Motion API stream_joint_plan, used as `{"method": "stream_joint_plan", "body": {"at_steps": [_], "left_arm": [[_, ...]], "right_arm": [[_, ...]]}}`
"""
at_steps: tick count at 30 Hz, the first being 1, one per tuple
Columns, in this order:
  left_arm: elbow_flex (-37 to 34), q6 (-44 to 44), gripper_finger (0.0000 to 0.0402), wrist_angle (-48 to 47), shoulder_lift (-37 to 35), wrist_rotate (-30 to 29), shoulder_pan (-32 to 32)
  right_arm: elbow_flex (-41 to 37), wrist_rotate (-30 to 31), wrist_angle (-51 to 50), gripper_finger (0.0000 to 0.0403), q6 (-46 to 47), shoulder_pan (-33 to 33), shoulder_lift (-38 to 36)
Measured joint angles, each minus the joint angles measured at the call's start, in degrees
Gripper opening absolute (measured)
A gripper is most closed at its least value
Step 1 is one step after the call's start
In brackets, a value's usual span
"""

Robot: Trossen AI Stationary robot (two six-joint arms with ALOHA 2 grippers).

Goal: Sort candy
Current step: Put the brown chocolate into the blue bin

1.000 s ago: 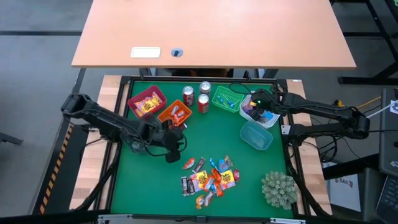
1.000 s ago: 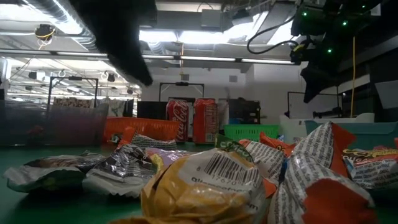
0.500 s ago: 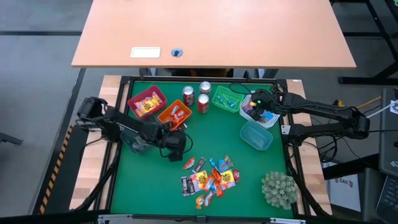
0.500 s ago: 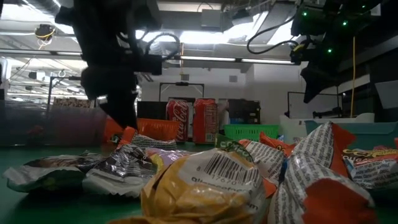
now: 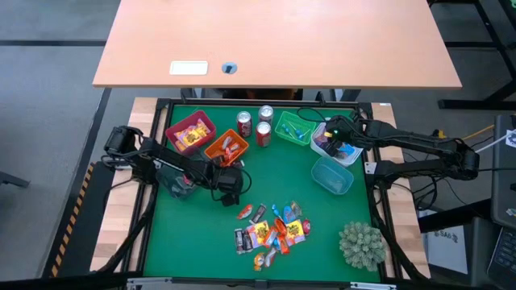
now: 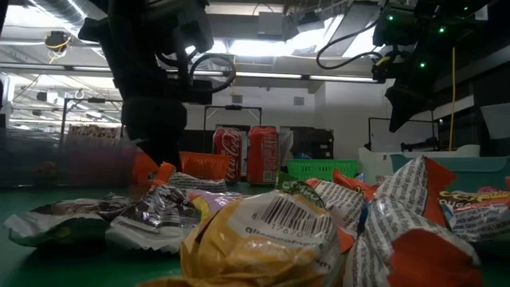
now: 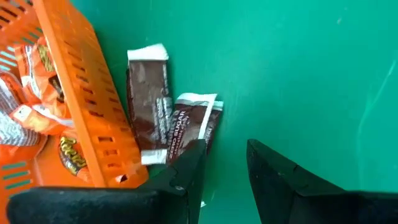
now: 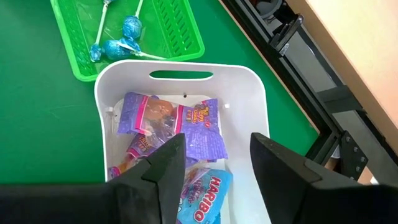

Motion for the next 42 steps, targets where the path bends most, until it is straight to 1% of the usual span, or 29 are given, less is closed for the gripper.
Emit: {"method": "stream_joint_plan", "body": {"at_steps": [5,10,16,24,32,35,38,42], "left_arm": [[1.9,2.1,0.0106,0.2,0.0,-0.1,0.2],[2.2,2.9,0.0106,-0.6,0.0,-2.6,0.5],[2.2,2.9,0.0106,-4.1,0.0,-2.6,1.8],[2.2,2.9,0.0106,-4.2,0.0,-0.7,3.2],[-2.1,2.4,0.0106,-0.4,0.0,3.6,3.4],[-2.9,2.3,0.0106,0.5,-0.2,4.3,3.4],[-2.9,2.4,0.0098,0.7,-0.2,4.5,3.4],[-3.0,2.4,0.0072,1.6,-0.2,4.5,3.4]], "right_arm": [[0.0,-3.1,0.0,0.0179,0.0,0.0,0.0],[0.0,-6.0,0.0,0.0179,0.0,0.0,0.0],[0.0,-6.1,0.0,0.0179,0.0,0.0,0.0],[0.0,-6.1,0.0,0.0179,0.0,0.0,0.0],[0.0,-6.1,0.0,0.0179,0.0,0.0,0.0],[0.0,-6.1,0.0,0.0179,0.0,0.0,0.0],[0.0,-6.1,0.0,0.0179,0.0,0.0,0.0],[0.0,-6.1,0.1,0.0179,0.0,0.0,0.0]]}}
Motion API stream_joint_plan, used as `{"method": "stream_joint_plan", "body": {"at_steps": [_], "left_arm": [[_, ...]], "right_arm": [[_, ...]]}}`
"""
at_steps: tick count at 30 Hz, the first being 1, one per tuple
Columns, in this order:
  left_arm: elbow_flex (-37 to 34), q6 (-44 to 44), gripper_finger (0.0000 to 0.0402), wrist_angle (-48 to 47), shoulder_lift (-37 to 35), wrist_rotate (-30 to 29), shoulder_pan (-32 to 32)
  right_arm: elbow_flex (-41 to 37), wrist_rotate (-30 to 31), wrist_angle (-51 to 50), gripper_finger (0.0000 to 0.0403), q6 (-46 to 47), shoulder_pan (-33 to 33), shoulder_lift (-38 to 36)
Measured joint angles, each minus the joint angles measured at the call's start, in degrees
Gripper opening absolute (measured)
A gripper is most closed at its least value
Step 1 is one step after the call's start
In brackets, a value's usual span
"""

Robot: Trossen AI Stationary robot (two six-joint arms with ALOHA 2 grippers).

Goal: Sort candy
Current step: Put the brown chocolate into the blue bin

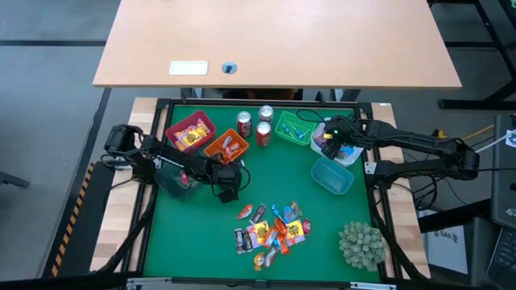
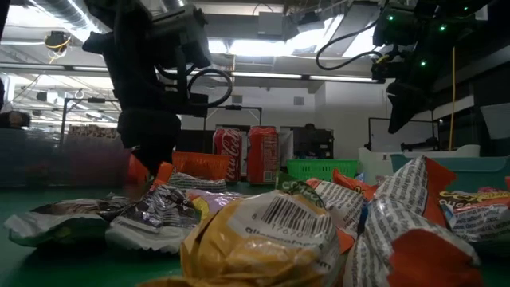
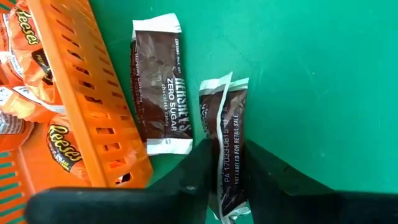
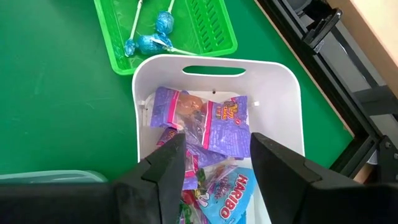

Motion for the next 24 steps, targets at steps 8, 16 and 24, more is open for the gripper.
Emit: {"method": "stream_joint_plan", "body": {"at_steps": [8,16,24], "left_arm": [[1.2,-0.1,0.0027,1.3,0.1,1.0,0.0],[2.8,0.0,0.0026,11.6,0.2,2.2,0.0],[2.9,0.0,0.0026,34.0,0.2,2.3,0.0]], "right_arm": [[1.3,-4.3,-0.5,0.0179,-3.6,0.0,-1.7],[6.1,-26.8,6.5,0.0179,-4.5,0.0,-2.8],[6.1,-40.8,20.2,0.0179,-4.5,3.2,-0.6]]}}
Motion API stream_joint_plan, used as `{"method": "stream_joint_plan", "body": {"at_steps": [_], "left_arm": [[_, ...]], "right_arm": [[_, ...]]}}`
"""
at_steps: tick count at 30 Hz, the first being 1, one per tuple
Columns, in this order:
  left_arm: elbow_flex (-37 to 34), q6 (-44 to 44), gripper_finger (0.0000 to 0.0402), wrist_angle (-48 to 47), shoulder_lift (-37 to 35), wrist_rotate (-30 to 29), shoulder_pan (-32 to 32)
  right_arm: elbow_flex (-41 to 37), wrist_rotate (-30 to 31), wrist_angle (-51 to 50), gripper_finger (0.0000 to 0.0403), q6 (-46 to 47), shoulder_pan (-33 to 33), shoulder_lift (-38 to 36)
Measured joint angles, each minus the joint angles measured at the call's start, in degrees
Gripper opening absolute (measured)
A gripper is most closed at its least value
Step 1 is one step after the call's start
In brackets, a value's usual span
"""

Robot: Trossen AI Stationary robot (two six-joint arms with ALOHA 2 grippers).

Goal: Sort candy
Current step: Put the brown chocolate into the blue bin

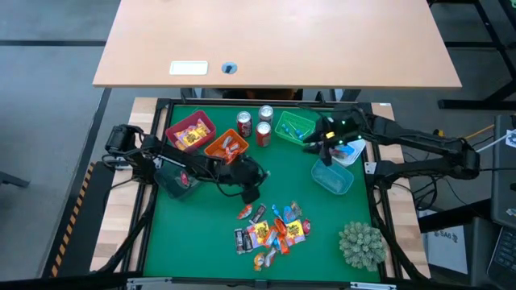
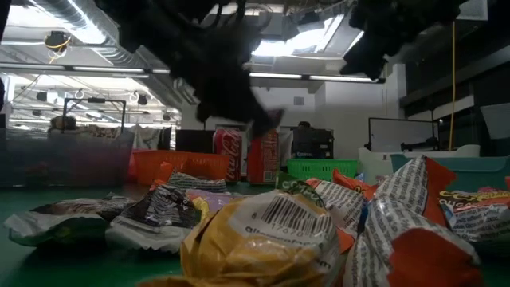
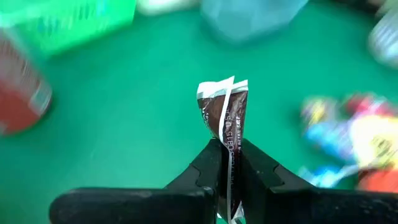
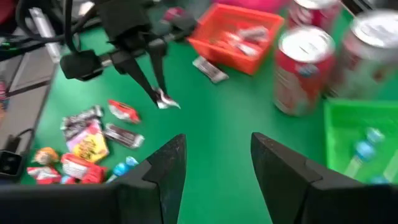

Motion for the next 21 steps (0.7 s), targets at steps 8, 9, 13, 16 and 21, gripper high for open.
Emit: {"method": "stream_joint_plan", "body": {"at_steps": [8,9,13,16,21], "left_arm": [[0.0,0.0,0.0026,12.1,0.0,-0.1,0.0],[0.0,0.0,0.0026,12.2,0.0,-0.1,0.0],[0.0,0.0,0.0026,12.2,0.0,0.3,0.0],[0.0,0.0,0.0026,12.4,0.0,1.1,0.0],[0.0,0.0,0.0026,12.7,0.0,1.3,-0.4]], "right_arm": [[-0.1,0.0,13.0,0.0179,-3.3,10.6,5.5],[-0.1,0.0,14.9,0.0179,-4.0,11.8,6.2],[-0.1,3.0,21.4,0.0179,-7.0,16.4,8.5],[-0.1,8.6,23.9,0.0179,-9.2,19.2,10.2],[-0.1,12.1,23.4,0.0179,-12.0,21.8,14.0]]}}
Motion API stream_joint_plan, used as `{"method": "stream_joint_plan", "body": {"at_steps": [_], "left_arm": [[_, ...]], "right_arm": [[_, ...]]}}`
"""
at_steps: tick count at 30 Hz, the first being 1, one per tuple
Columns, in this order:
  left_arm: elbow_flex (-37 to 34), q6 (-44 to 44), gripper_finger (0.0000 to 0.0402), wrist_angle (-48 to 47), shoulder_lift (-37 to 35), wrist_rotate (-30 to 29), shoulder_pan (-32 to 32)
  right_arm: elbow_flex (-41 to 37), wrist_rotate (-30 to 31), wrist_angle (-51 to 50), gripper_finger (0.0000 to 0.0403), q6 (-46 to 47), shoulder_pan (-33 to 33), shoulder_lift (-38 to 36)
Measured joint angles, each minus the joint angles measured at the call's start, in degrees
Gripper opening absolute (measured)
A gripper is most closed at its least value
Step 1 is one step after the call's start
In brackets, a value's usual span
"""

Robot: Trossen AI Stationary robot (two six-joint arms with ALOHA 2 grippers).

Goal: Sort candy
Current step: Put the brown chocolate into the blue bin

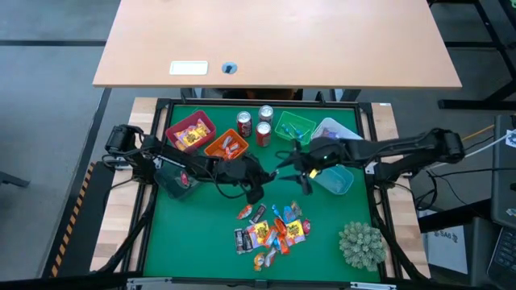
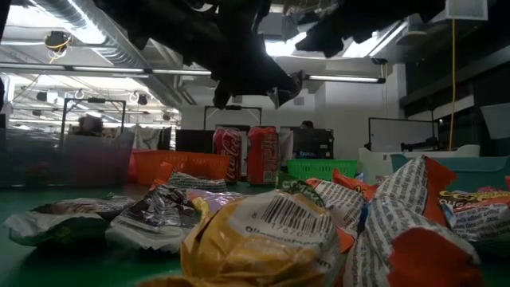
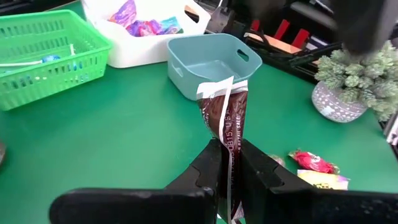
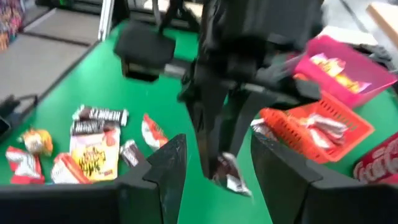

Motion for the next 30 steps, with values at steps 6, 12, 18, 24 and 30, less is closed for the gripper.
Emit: {"method": "stream_joint_plan", "body": {"at_steps": [6,12,18,24,30], "left_arm": [[0.0,0.4,0.0026,1.1,0.0,1.9,-0.5],[0.0,0.5,0.0026,1.0,0.0,2.9,-0.6],[0.0,0.5,0.0026,1.1,0.0,2.9,-0.6],[0.0,0.4,0.0026,1.0,0.0,2.8,-0.6],[0.0,0.4,0.0027,0.9,0.0,2.6,-0.6]], "right_arm": [[0.0,3.8,0.1,0.0179,0.0,0.6,4.1],[0.0,3.4,0.0,0.0179,0.0,0.6,6.2],[0.0,3.2,0.0,0.0144,0.0,0.6,6.4],[0.0,3.2,-0.2,0.0059,0.0,0.6,6.4],[0.0,3.0,-0.4,0.0010,-0.1,0.6,6.4]]}}
